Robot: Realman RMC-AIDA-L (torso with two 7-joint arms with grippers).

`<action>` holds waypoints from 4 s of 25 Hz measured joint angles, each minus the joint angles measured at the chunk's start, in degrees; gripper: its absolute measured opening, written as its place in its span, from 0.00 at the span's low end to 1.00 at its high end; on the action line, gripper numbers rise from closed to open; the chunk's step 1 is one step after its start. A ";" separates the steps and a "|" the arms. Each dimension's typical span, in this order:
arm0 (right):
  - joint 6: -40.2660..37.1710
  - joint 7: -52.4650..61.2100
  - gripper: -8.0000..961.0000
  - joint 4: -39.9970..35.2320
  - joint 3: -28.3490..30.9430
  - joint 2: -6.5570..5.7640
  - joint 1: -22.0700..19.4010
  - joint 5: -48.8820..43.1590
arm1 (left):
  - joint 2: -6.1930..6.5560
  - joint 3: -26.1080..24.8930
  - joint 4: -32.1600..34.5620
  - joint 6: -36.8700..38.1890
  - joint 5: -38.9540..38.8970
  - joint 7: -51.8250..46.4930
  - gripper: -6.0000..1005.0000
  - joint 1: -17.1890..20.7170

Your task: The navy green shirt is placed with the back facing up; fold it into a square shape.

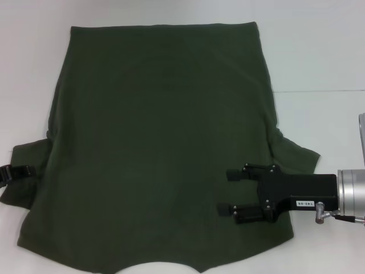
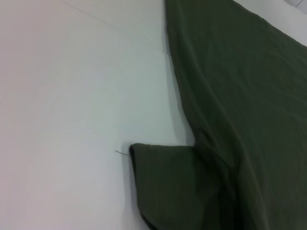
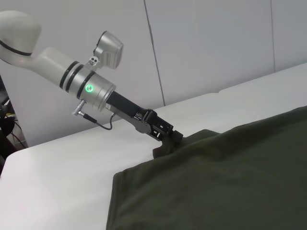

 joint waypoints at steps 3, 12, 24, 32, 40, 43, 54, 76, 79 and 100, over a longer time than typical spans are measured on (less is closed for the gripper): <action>0.12 0.00 0.97 0.00 0.00 0.04 0.00 0.00 | 0.02 -0.01 0.06 0.12 0.03 0.05 0.52 -0.03; 0.17 -0.21 0.97 -0.01 0.12 0.15 -0.20 0.00 | 0.40 -0.69 0.09 1.15 2.28 -1.62 0.43 -0.31; 0.17 -0.49 0.97 -0.14 0.21 0.18 -0.41 0.10 | 0.44 -0.71 0.78 1.26 2.27 -2.25 0.10 -0.49; 0.22 -0.53 0.97 -0.16 0.20 0.13 -0.45 0.26 | 1.71 -0.78 5.23 1.24 4.60 -3.78 0.04 -0.52; 1.12 -0.53 0.97 -0.02 0.20 0.10 -0.55 0.26 | 3.03 -0.81 7.85 0.82 9.48 -4.00 0.04 -1.63; 1.20 -0.53 0.97 -0.17 0.20 0.09 -0.55 0.23 | 3.44 -0.80 8.31 0.82 11.40 -4.32 0.04 -2.41; 1.40 -0.53 0.97 -0.32 0.20 0.08 -0.44 0.25 | 5.64 0.27 10.45 7.75 16.63 -9.98 0.04 -7.50; 1.12 -0.62 0.97 0.00 0.31 0.11 -1.23 0.36 | -0.15 21.78 -3.50 6.81 16.80 -28.30 0.12 -22.13; 1.10 -0.62 0.97 0.05 0.94 0.04 -1.30 0.36 | -0.53 21.76 -2.02 6.99 15.70 -27.78 0.16 -21.53; 1.28 47.27 0.97 -1.19 12.96 -9.11 2.26 -3.66 | -4.99 10.29 -3.66 35.10 -29.13 53.09 0.92 2.25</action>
